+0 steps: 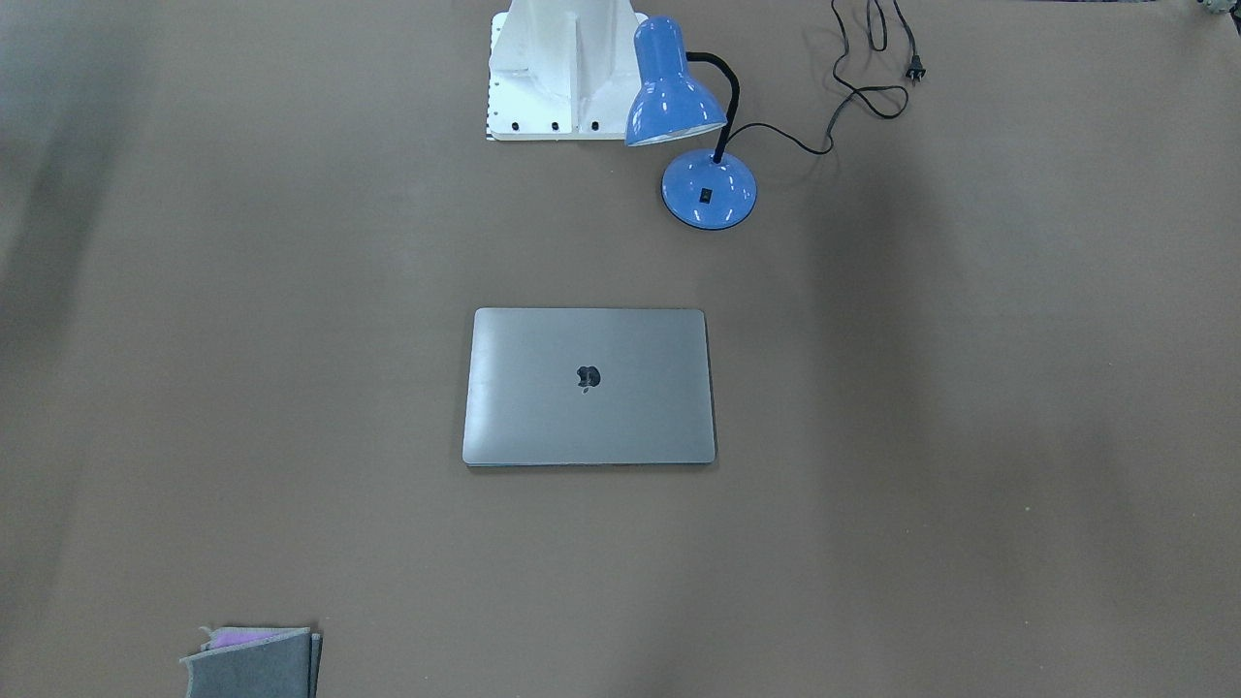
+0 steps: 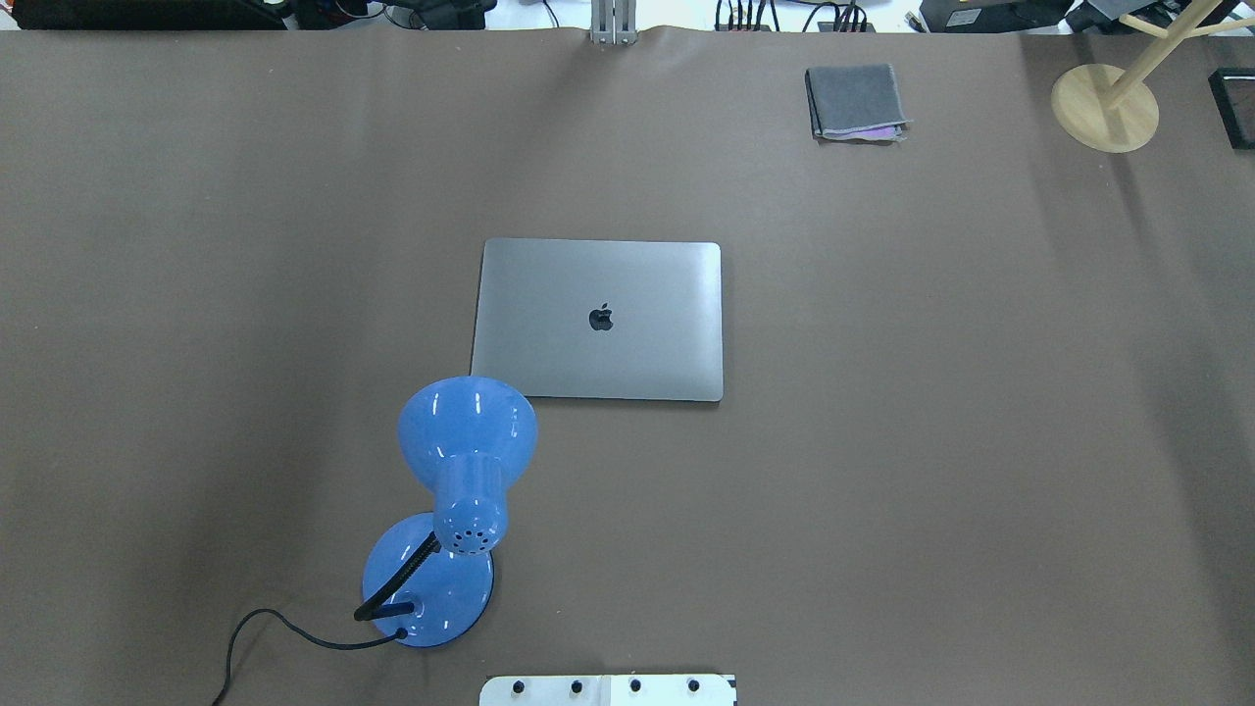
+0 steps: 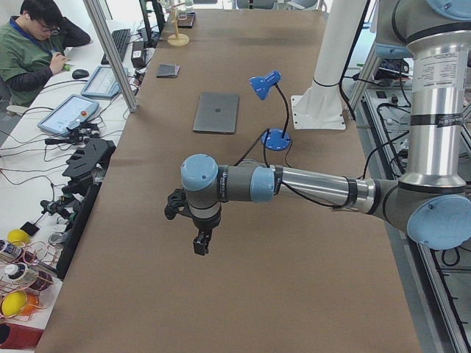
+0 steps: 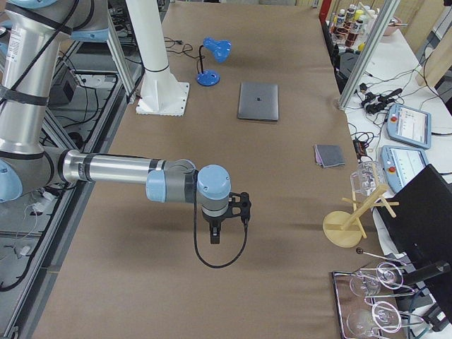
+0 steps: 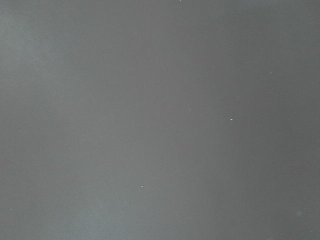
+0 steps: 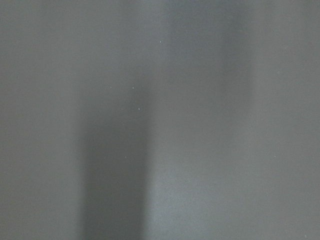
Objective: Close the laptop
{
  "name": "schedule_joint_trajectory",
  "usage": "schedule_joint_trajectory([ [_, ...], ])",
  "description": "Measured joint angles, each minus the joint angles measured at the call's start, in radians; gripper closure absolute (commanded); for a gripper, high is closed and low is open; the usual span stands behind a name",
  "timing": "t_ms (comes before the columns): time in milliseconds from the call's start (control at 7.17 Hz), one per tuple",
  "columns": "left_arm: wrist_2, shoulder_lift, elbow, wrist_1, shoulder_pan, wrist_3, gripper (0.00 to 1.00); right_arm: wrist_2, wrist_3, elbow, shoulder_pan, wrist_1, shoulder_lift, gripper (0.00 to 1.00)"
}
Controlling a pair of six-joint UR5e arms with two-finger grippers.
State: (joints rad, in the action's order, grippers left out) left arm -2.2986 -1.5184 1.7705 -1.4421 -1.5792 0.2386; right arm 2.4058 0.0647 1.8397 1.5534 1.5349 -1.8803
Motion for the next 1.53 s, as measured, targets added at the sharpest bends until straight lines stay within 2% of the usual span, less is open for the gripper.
schedule_joint_trajectory([
  [1535, 0.001, 0.050, 0.004, -0.003, 0.000, 0.001, 0.02, 0.004, 0.004, -0.005, -0.023, -0.004, -0.020, 0.00],
])
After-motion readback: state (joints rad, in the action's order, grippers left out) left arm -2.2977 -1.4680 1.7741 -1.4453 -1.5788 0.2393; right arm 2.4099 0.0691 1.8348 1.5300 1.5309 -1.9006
